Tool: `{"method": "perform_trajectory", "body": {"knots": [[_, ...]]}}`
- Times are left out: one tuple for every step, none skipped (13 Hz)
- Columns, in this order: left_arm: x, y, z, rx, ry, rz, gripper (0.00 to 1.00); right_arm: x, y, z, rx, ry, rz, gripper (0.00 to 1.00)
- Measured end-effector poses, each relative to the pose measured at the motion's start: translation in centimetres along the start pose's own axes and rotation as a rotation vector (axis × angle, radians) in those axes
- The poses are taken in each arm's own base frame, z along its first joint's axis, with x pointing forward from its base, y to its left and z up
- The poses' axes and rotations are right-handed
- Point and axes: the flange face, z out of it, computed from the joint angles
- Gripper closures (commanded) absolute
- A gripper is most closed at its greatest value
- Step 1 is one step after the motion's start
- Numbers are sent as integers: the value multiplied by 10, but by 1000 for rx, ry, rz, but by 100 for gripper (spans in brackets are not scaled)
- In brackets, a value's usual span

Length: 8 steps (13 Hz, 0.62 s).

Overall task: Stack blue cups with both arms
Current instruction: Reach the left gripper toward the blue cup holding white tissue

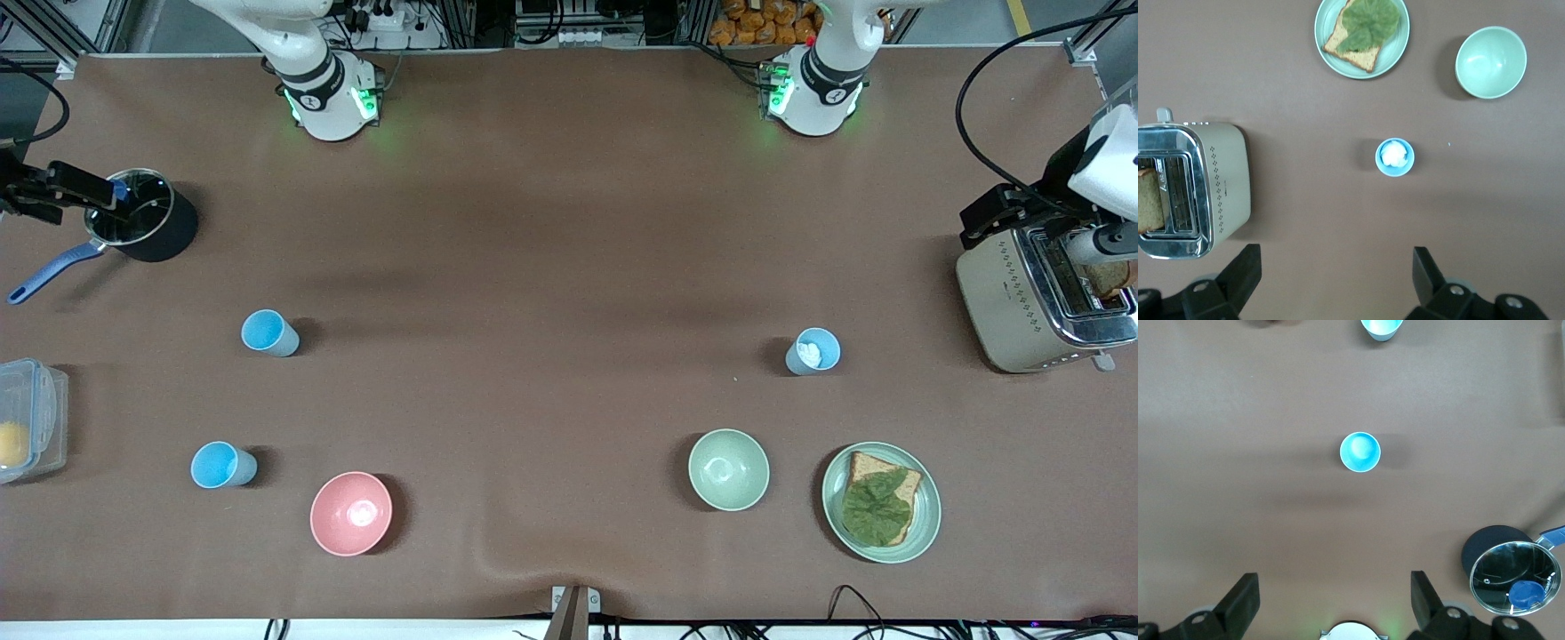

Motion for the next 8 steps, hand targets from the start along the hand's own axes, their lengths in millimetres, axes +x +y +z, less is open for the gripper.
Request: {"method": "perform_trajectory", "body": {"knots": [[-1, 0, 1, 1, -7, 1, 0, 0, 0, 0, 0, 0, 0, 0], [-2, 0, 1, 2, -13, 1, 0, 0, 0, 0, 0, 0, 0, 0], [-2, 0, 1, 3, -15, 1, 0, 0, 0, 0, 0, -1, 0, 0], [-2, 0, 1, 3, -15, 0, 0, -1, 0, 0, 0, -2, 0, 0], [-1, -2, 2, 3, -16, -3, 0, -1, 0, 0, 0, -3, 0, 0], [-1, -3, 3, 2, -19, -5, 0, -1, 0, 0, 1, -4, 0, 0], [0, -4, 6, -3, -26, -8, 0, -1, 0, 0, 1, -5, 0, 0], [2, -3, 11, -10, -39, -9, 0, -1, -1, 0, 1, -6, -1, 0]]}}
